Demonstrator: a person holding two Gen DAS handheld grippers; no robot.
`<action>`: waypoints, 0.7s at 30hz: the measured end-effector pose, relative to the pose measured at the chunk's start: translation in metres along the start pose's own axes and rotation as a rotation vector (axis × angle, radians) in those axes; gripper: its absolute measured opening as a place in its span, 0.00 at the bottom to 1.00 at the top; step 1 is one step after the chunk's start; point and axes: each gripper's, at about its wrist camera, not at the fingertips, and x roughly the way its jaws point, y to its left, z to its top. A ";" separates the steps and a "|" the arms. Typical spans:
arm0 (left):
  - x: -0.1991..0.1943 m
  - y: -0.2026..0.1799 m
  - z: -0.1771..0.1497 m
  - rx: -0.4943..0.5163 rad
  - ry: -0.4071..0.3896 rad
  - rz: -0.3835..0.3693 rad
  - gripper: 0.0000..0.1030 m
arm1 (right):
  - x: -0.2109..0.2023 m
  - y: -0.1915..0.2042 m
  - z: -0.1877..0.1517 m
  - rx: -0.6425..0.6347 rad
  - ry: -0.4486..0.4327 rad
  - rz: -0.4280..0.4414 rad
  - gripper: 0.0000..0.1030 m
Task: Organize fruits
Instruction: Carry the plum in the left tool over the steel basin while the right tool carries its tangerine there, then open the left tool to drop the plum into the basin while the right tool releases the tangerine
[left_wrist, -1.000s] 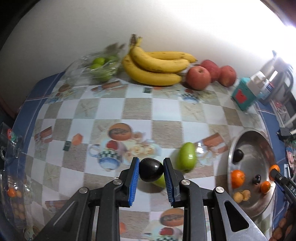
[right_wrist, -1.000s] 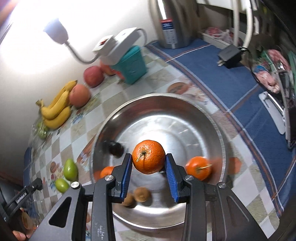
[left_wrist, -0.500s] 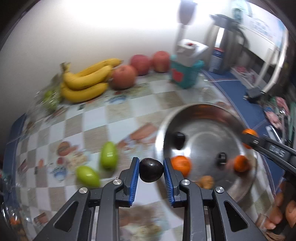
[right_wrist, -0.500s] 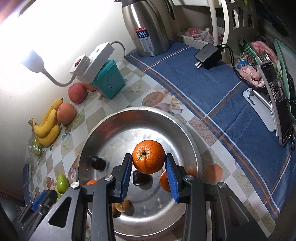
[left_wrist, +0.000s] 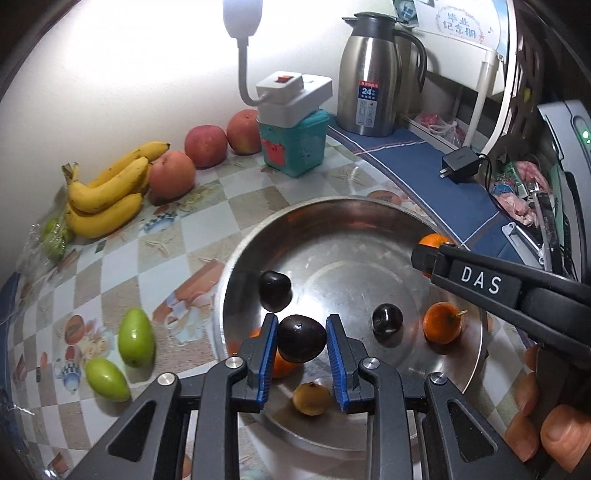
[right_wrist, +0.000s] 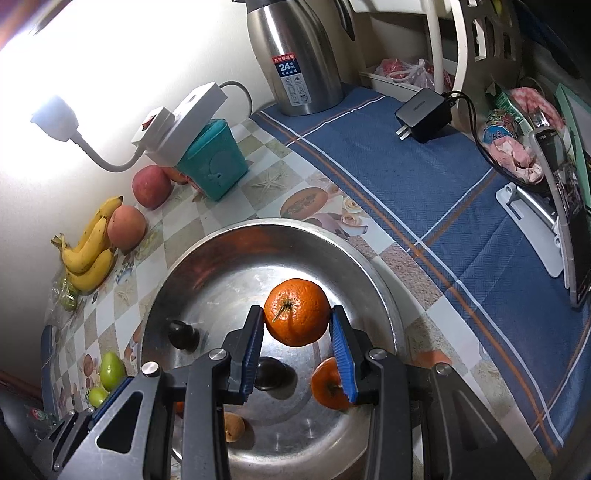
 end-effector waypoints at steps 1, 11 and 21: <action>0.002 0.000 0.000 -0.001 0.000 0.000 0.28 | 0.001 0.000 0.000 -0.005 -0.004 -0.005 0.37; 0.012 -0.009 -0.002 0.013 0.012 -0.006 0.28 | 0.020 -0.006 -0.005 -0.004 0.036 -0.021 0.37; 0.020 -0.013 -0.006 0.030 0.033 0.003 0.28 | 0.025 -0.005 -0.007 -0.006 0.064 -0.029 0.37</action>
